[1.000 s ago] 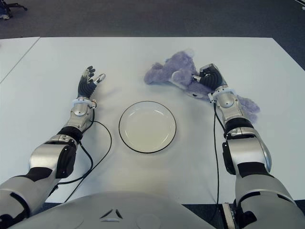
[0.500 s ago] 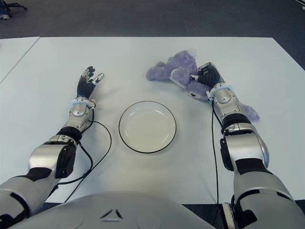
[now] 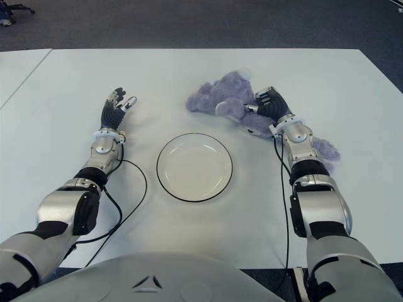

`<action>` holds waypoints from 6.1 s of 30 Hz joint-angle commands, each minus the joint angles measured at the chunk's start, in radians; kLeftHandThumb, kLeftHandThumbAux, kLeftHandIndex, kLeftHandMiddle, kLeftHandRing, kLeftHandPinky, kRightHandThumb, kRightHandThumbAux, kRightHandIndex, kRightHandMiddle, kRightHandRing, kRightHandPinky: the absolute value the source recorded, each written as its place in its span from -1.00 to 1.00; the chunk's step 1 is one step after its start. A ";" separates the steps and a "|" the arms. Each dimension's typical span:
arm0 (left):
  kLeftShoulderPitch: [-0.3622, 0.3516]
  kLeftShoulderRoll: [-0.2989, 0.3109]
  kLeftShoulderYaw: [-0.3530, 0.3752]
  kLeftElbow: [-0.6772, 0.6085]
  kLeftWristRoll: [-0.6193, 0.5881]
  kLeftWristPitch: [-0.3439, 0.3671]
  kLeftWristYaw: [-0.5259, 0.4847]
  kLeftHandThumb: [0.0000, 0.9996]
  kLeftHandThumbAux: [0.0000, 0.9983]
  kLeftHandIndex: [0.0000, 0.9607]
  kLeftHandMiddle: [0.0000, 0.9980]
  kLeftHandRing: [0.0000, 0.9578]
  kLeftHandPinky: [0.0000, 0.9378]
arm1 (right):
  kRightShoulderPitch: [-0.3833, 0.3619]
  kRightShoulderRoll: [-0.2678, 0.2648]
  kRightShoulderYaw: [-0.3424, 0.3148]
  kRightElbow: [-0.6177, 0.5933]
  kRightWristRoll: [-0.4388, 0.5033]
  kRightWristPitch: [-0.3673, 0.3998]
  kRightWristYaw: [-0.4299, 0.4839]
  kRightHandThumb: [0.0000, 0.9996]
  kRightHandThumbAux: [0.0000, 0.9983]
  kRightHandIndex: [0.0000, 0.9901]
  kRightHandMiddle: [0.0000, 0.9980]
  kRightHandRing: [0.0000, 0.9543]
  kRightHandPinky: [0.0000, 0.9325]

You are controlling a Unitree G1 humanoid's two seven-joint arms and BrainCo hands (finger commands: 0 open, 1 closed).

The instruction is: Put the doll into the plate.

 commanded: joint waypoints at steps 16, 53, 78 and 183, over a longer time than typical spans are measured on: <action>0.180 -0.053 -0.001 0.124 0.002 0.125 -0.011 -1.00 -0.02 -0.74 -0.71 -0.82 -1.00 | -0.024 -0.017 0.044 0.139 -0.086 -0.042 0.073 -0.74 0.14 -0.29 -0.28 -0.26 -0.27; 0.170 -0.060 -0.011 0.123 0.012 0.140 0.007 -1.00 0.02 -0.75 -0.70 -0.79 -1.00 | 0.004 -0.047 0.117 -0.002 -0.179 -0.155 0.072 -0.67 -0.33 -0.79 -1.00 -1.00 -1.00; 0.168 -0.064 -0.013 0.124 0.014 0.143 0.019 -1.00 0.02 -0.70 -0.70 -0.79 -1.00 | -0.062 -0.063 0.109 0.050 -0.219 -0.130 0.010 -0.56 -0.31 -0.64 -1.00 -1.00 -1.00; 0.175 -0.066 -0.021 0.123 0.026 0.135 0.023 -1.00 0.01 -0.74 -0.71 -0.81 -1.00 | -0.001 -0.220 0.355 0.045 -0.674 -0.242 -0.516 -0.59 -0.07 -0.74 -0.94 -0.77 -0.74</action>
